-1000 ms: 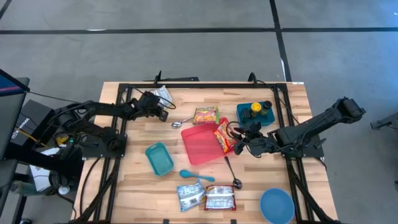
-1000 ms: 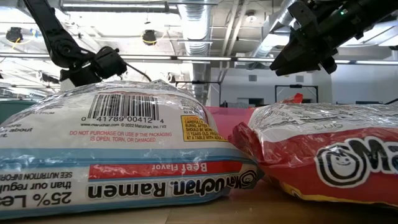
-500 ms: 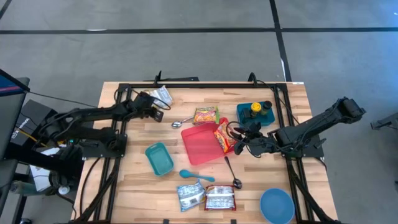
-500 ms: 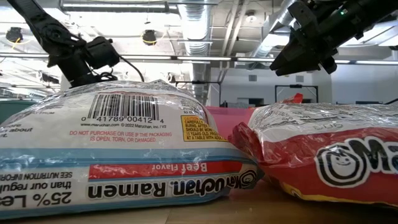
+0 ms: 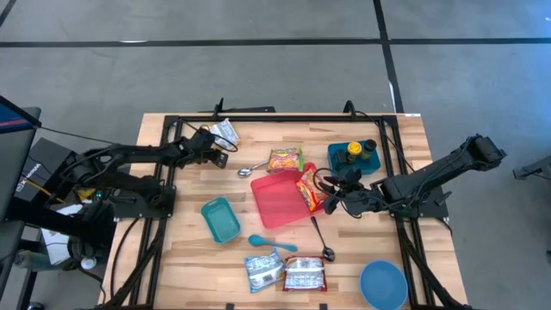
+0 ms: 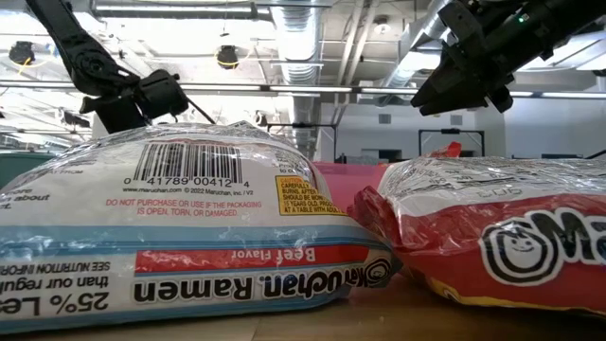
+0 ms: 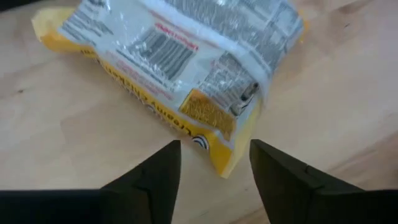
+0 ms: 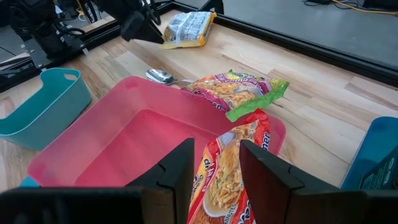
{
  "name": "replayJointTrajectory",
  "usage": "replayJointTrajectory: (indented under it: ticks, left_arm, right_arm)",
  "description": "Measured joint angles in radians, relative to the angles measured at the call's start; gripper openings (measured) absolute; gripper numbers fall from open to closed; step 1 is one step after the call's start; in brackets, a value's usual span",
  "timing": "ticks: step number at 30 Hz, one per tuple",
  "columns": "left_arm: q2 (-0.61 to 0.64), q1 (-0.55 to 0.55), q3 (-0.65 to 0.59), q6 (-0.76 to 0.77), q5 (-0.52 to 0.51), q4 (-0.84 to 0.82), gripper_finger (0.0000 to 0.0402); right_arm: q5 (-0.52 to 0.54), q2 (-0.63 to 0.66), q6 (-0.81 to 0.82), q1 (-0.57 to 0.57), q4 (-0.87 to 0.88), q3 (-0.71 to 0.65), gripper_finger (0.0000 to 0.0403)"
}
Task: Pick & Place Food Item
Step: Put the yellow noodle pack into the red bin
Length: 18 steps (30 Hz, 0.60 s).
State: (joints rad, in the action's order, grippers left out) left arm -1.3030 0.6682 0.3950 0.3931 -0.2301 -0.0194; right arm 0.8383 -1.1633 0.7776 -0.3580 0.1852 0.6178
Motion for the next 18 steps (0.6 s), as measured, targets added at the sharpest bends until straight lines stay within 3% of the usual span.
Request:
replayJointTrajectory:
  ticks: [8,18]
  left_arm:
    - [-0.073,0.000,0.000,-0.002,-0.001,0.080,0.0184]
    - [-0.135,0.000,0.003,-0.022,-0.017,0.131,0.0128]
  right_arm:
    - [0.000,0.000,0.000,0.000,0.000,0.000,0.0122]
    - [0.000,0.000,0.000,0.000,0.000,0.000,0.0122]
